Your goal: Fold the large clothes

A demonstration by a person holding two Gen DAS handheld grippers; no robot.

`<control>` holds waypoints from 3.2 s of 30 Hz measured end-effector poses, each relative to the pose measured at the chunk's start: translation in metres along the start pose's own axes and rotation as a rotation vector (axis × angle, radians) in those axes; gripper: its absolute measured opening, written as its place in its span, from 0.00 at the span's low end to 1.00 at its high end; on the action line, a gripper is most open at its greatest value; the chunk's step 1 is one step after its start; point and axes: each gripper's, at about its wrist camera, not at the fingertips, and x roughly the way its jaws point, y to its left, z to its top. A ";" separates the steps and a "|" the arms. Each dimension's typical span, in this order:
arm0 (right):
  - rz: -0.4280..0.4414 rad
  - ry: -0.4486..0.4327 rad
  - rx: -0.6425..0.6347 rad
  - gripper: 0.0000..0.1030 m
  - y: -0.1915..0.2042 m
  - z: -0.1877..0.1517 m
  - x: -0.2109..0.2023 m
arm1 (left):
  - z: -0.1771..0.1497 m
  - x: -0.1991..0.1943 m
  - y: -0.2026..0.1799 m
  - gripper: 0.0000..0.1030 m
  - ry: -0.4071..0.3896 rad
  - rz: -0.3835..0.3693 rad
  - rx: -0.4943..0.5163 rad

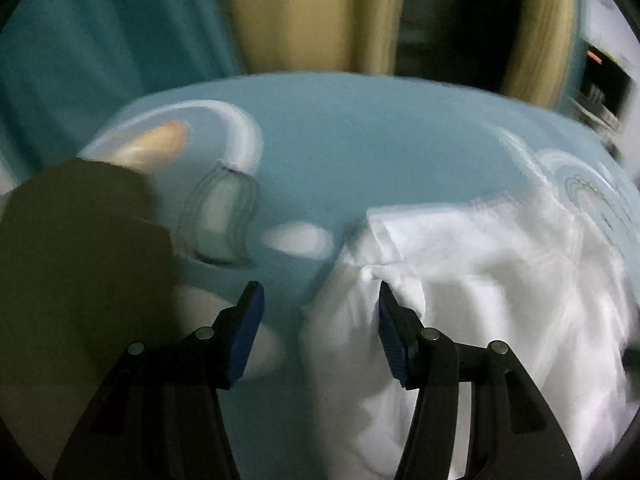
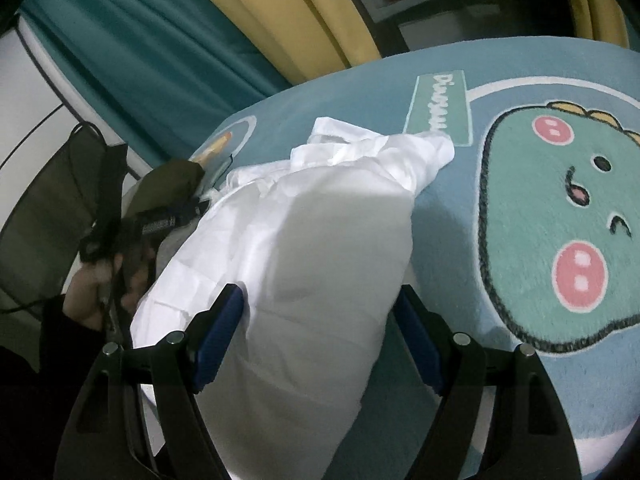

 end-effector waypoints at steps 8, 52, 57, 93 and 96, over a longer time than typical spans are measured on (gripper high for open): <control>-0.038 -0.009 -0.036 0.76 0.005 -0.001 0.006 | -0.019 -0.033 0.029 0.57 -0.046 -0.113 -0.169; -0.338 -0.120 -0.069 0.57 -0.077 -0.069 -0.151 | -0.096 -0.083 -0.161 0.66 0.067 -0.537 0.107; -0.324 -0.165 -0.041 0.67 -0.083 -0.064 -0.175 | -0.084 -0.051 -0.138 0.74 0.079 -0.512 -0.069; -0.115 -0.096 -0.005 0.81 -0.096 -0.049 -0.116 | -0.058 -0.018 -0.260 0.58 0.152 -0.651 0.252; -0.128 -0.099 -0.024 0.61 -0.088 -0.047 -0.107 | -0.062 -0.020 -0.262 0.47 0.121 -0.639 0.262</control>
